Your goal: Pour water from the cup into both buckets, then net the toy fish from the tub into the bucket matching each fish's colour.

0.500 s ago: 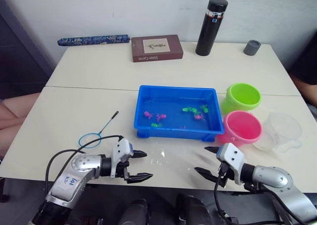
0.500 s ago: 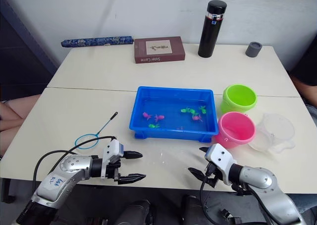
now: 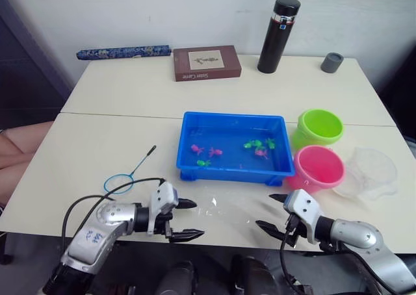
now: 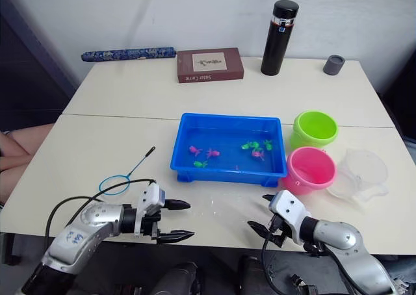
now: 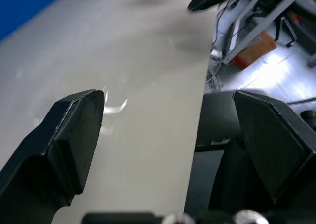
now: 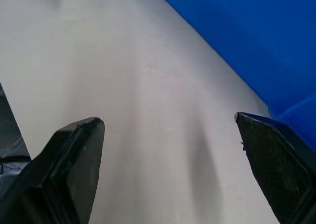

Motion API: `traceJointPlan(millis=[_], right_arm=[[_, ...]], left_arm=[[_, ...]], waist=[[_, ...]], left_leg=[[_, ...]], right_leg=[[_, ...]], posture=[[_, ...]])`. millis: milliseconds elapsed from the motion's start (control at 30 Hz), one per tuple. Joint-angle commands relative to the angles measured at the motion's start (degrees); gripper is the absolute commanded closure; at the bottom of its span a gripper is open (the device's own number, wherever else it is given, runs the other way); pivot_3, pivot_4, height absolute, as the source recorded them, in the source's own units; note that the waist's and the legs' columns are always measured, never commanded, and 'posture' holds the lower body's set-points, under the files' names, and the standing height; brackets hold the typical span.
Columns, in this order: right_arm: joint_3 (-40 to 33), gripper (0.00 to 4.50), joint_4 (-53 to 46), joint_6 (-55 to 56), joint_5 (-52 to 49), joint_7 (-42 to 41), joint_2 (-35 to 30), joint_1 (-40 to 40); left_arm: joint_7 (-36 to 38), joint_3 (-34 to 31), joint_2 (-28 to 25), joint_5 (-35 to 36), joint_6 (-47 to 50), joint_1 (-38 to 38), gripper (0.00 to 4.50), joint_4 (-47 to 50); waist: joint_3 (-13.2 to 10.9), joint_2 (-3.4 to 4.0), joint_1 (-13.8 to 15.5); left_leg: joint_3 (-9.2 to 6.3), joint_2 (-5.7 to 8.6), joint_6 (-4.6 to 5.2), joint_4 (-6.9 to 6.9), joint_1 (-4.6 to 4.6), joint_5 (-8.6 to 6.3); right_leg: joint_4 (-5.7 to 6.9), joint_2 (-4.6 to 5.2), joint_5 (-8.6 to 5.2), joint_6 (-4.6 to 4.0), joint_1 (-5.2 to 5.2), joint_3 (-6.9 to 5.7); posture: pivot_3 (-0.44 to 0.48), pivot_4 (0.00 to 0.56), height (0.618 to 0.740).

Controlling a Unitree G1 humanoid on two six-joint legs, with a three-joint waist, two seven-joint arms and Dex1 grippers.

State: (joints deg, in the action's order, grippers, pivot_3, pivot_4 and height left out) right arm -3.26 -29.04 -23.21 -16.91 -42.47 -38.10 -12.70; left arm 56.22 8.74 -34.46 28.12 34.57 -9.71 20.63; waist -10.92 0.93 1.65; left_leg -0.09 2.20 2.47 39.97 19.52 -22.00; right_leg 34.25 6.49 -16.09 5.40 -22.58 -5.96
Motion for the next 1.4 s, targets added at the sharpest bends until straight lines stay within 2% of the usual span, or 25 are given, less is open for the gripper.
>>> traceJointPlan(millis=[33, 167, 300, 500, 633, 800, 1400], right_arm=[[-9.46, 0.00, -8.72, -5.83, -8.70, 3.75, 2.23, -2.70], [-21.98, 0.00, -15.54, -10.94, -14.31, 8.98, 5.19, -9.26], [-33.63, 0.00, -18.58, -13.23, -19.16, 12.57, 9.50, -17.49], [-41.92, 0.00, -16.12, -15.71, -21.41, 21.93, 13.56, -18.20], [-43.24, 0.00, -9.22, -16.74, -17.09, 30.15, 13.68, -12.79], [-39.73, 0.00, -0.80, -15.08, -10.03, 34.80, 12.89, -7.72], [-35.06, 0.00, 14.22, -8.63, -0.92, 41.41, 14.20, 5.65]], left_arm=[[1.64, -2.75, 1.09, 9.10, 6.36, -5.72, 0.03, 2.88], [3.90, -2.41, 1.75, 11.88, 8.65, -14.24, 0.03, -0.37], [6.19, -0.27, 2.69, 9.60, 6.52, -21.06, 0.03, -4.51], [7.60, 0.79, 5.23, 8.61, 4.55, -26.00, 0.03, -9.30], [7.08, 1.37, 6.87, 7.88, 3.50, -27.04, 0.03, -9.31], [6.29, 1.25, 6.88, 7.07, 3.83, -26.66, 0.03, -8.75], [3.20, -0.05, 5.22, 7.80, 5.37, -26.01, 0.03, -4.63]], waist=[[0.00, 0.02, 0.01], [0.00, 0.01, 0.20], [0.00, 0.01, 0.51], [0.00, 0.01, -0.22], [0.00, 0.02, -0.21], [0.00, 0.04, -0.08], [0.02, 0.16, -0.21]], left_leg=[[0.01, 0.00, 0.00, 0.00, -0.01, 0.00], [-0.05, 0.01, -0.01, 0.00, 0.02, 0.01], [-0.03, 0.03, -0.01, -0.02, 0.00, 0.02], [0.09, 0.01, -0.02, -0.04, -0.11, 0.01], [0.12, -0.03, -0.09, -0.08, -0.14, 0.03], [0.12, -0.03, -0.12, -0.13, -0.12, 0.08], [0.18, -0.02, -0.13, -0.12, -0.15, 0.13]], right_leg=[[0.03, 0.00, 0.00, 0.00, 0.00, 0.00], [0.21, -0.03, 0.00, 0.00, 0.02, -0.08], [0.22, -0.09, 0.00, 0.02, 0.07, -0.07], [0.20, -0.14, 0.00, 0.05, 0.07, 0.07], [0.20, -0.17, -0.01, 0.04, 0.04, 0.10], [0.19, -0.17, -0.02, 0.01, 0.01, 0.08], [0.31, -0.19, -0.03, 0.02, 0.02, 0.12]], posture=[[0.000, 0.150, 0.740], [0.000, 0.150, 0.740], [0.000, 0.150, 0.740], [0.000, 0.150, 0.740], [0.000, 0.150, 0.740], [0.000, 0.150, 0.740], [0.000, 0.150, 0.740]])
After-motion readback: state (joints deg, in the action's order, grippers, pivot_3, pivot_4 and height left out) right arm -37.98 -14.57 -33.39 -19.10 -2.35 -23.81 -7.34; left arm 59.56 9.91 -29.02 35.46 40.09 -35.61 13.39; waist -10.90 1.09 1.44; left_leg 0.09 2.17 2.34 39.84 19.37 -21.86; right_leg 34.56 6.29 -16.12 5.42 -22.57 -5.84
